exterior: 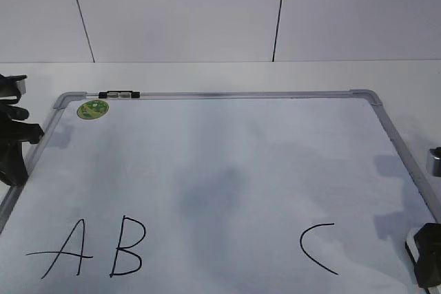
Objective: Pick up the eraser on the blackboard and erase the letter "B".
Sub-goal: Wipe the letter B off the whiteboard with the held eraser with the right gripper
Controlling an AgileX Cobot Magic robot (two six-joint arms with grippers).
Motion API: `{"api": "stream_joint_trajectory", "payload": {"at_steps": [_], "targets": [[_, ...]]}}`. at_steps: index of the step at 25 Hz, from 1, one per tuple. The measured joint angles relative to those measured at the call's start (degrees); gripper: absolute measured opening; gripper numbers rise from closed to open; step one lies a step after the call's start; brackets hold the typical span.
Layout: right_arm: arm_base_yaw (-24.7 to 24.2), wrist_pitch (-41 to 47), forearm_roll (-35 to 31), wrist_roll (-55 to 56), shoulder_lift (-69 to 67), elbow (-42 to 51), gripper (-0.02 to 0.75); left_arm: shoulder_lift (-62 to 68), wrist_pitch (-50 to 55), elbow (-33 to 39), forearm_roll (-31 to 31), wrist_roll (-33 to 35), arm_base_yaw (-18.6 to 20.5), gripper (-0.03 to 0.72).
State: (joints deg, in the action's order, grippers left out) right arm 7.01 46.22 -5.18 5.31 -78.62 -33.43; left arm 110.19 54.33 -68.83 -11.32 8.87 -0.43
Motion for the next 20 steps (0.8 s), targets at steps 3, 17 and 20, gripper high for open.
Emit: {"api": "stream_joint_trajectory", "payload": {"at_steps": [3, 17, 20], "targets": [[0.0, 0.1, 0.0, 0.0, 0.0, 0.0, 0.557, 0.0, 0.0, 0.0, 0.0, 0.0, 0.0, 0.045], [0.0, 3.8, 0.2, 0.1, -0.2, -2.6, 0.517, 0.0, 0.0, 0.0, 0.0, 0.0, 0.0, 0.045], [0.0, 5.4, 0.1, 0.1, -0.2, -4.0, 0.517, 0.0, 0.0, 0.0, 0.0, 0.0, 0.0, 0.045]]}}
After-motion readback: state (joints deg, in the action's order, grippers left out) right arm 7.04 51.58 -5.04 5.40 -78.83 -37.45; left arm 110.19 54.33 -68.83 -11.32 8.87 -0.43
